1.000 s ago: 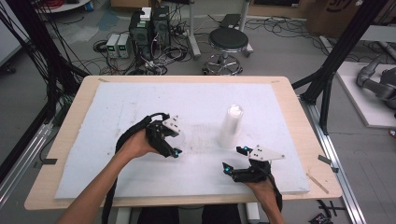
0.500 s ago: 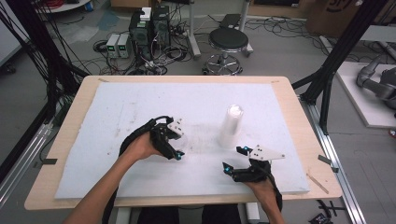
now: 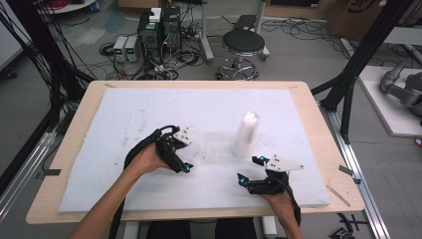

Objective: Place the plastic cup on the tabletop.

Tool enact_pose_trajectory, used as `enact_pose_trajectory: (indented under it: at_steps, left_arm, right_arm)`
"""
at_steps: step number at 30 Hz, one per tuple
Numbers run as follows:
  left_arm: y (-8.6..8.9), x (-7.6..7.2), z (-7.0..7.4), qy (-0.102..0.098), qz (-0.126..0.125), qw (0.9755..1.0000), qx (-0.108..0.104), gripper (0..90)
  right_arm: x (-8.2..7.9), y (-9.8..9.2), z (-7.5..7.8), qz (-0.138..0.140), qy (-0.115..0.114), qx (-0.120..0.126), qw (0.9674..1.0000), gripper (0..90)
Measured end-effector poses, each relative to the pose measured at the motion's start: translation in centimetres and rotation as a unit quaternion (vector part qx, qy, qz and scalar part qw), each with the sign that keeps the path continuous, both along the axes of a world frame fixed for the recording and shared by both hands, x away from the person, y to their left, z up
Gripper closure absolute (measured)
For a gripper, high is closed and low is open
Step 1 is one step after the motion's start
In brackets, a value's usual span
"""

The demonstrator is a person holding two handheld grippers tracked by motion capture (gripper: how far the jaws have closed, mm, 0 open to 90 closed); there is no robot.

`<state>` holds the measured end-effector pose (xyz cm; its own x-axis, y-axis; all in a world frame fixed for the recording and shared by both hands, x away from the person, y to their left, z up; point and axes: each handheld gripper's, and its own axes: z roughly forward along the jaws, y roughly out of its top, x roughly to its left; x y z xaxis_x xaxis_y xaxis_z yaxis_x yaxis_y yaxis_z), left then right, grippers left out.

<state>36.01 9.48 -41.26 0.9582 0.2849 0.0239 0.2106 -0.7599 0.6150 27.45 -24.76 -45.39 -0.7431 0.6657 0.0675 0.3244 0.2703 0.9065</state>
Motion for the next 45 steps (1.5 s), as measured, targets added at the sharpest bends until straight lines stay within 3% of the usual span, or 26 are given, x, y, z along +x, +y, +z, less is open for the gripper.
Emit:
enact_pose_trajectory:
  at_steps: [6,9,11,14,16,18,23,24,27,28,30,31,32,36,41,43,45]
  left_arm:
    - [2.3,-1.2,-0.4,-0.011,0.026,0.9988,-0.040,14.8]
    - [4.1,-2.2,-0.5,-0.021,0.048,0.9955,-0.079,14.8]
    - [5.6,-3.0,-0.6,-0.032,0.066,0.9914,-0.109,14.8]
    - [7.7,-4.3,-1.2,-0.044,0.104,0.9804,-0.161,14.8]
    - [9.1,-5.2,-1.7,-0.052,0.126,0.9734,-0.184,14.8]
    - [10.5,-6.1,-2.4,-0.064,0.150,0.9667,-0.198,14.8]
    - [12.1,-7.4,-3.4,-0.083,0.188,0.9526,-0.225,14.8]
    - [12.4,-7.7,-3.6,-0.083,0.194,0.9502,-0.229,14.8]
    - [12.9,-8.3,-4.7,-0.084,0.200,0.9464,-0.239,14.8]
    - [13.1,-8.5,-5.2,-0.088,0.205,0.9436,-0.244,14.8]
    - [13.5,-8.8,-5.6,-0.103,0.216,0.9360,-0.258,14.8]
    - [13.6,-8.9,-5.5,-0.108,0.219,0.9334,-0.264,14.8]
    - [13.8,-9.1,-5.5,-0.119,0.219,0.9284,-0.276,14.8]
    - [14.0,-9.4,-5.6,-0.122,0.221,0.9272,-0.277,14.8]
    - [13.8,-8.9,-5.6,-0.105,0.224,0.9320,-0.265,14.8]
    - [13.8,-8.9,-5.6,-0.103,0.224,0.9324,-0.265,14.8]
    - [13.9,-9.0,-5.6,-0.107,0.222,0.9313,-0.268,14.8]
  right_arm:
    - [-0.2,0.0,0.0,-0.001,-0.006,0.002,1.0000,15.5]
    - [-0.3,-0.1,0.0,-0.004,-0.011,0.006,0.9999,15.5]
    - [-0.4,-0.2,0.0,-0.007,-0.014,0.010,0.9998,15.5]
    - [-0.4,-0.3,0.0,-0.011,-0.013,0.012,0.9998,15.5]
    - [-0.4,-0.3,0.0,-0.013,-0.014,0.012,0.9997,15.5]
    - [-0.4,-0.3,0.0,-0.014,-0.013,0.013,0.9997,15.5]
    - [-0.4,-0.4,0.0,-0.019,-0.012,0.018,0.9996,15.5]
    - [-0.4,-0.4,0.0,-0.019,-0.012,0.019,0.9996,15.5]
    - [-0.4,-0.4,0.0,-0.019,-0.016,0.020,0.9995,15.5]
    - [-0.4,-0.4,0.0,-0.019,-0.015,0.020,0.9995,15.5]
    - [-0.4,-0.4,0.0,-0.020,-0.017,0.020,0.9994,15.5]
    - [-0.5,-0.4,0.0,-0.021,-0.017,0.019,0.9994,15.5]
    - [-0.5,-0.4,0.0,-0.022,-0.018,0.019,0.9994,15.5]
    - [-0.7,-0.4,0.0,-0.029,-0.029,0.017,0.9990,15.5]
    - [-0.5,-0.4,0.0,-0.031,-0.016,0.018,0.9992,15.5]
    - [-0.4,-0.4,0.0,-0.032,-0.016,0.017,0.9992,15.5]
    - [-0.4,-0.4,0.0,-0.031,-0.018,0.018,0.9992,15.5]
